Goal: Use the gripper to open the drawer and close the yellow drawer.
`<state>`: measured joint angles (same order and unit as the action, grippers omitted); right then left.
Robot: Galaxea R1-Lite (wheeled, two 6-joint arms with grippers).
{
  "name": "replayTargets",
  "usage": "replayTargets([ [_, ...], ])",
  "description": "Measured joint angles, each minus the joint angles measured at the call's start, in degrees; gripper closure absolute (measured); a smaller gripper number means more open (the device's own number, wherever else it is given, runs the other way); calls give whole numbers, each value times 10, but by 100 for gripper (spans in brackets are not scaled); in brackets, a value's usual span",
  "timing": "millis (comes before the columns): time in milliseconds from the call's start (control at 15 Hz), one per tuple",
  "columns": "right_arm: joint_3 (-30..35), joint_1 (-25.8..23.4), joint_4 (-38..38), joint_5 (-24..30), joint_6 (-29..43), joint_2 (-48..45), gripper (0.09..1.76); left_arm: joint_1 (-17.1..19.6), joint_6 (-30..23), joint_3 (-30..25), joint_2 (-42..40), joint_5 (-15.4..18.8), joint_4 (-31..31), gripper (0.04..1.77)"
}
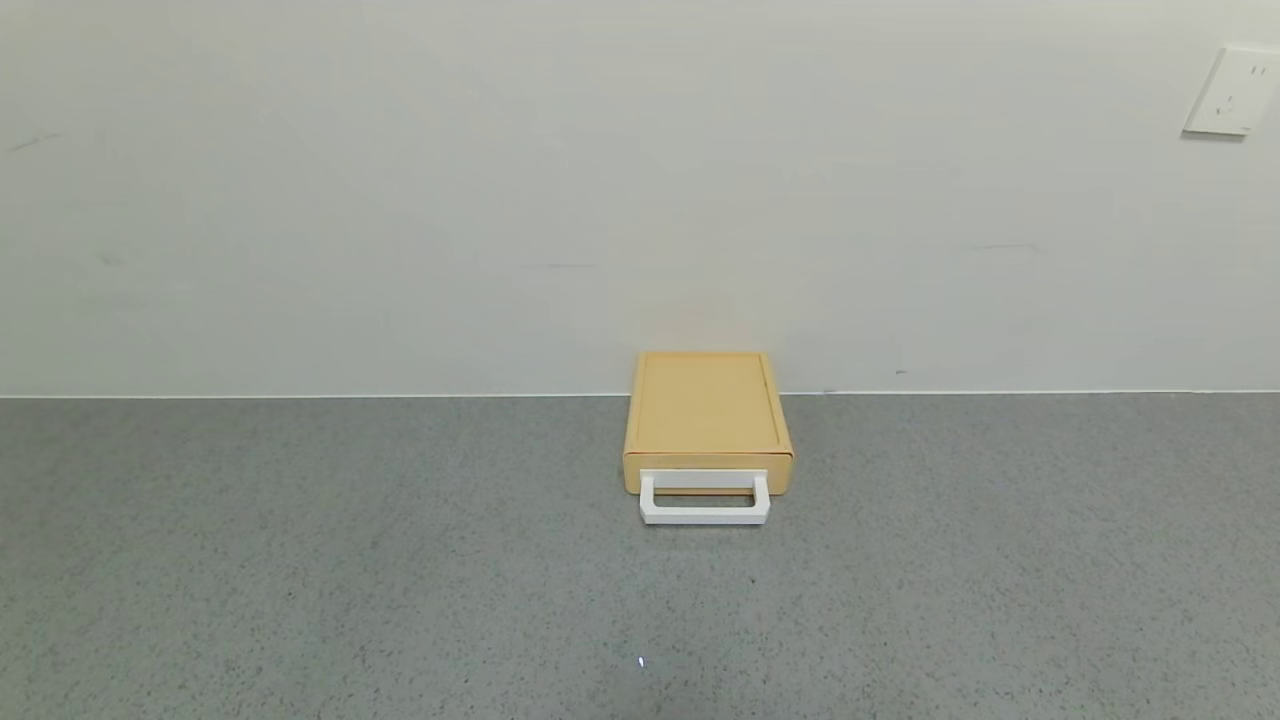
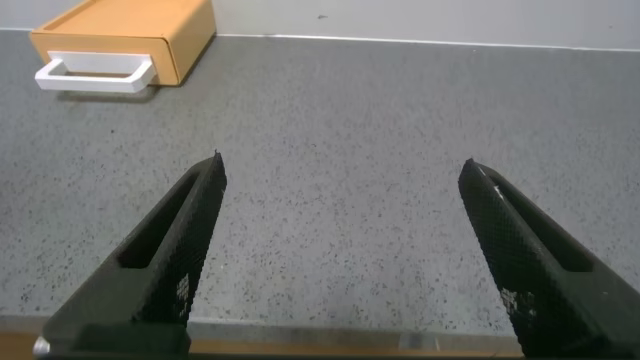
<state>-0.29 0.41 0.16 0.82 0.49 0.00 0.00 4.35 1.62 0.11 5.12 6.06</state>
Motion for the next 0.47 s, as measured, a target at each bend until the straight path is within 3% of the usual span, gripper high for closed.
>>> replayTargets([
  [133, 2, 0, -4, 0, 0, 0, 14, 0, 1, -11, -1, -18, -20, 10],
  [467, 2, 0, -4, 0, 2, 0, 14, 0, -9, -15, -2, -25, -65, 9],
])
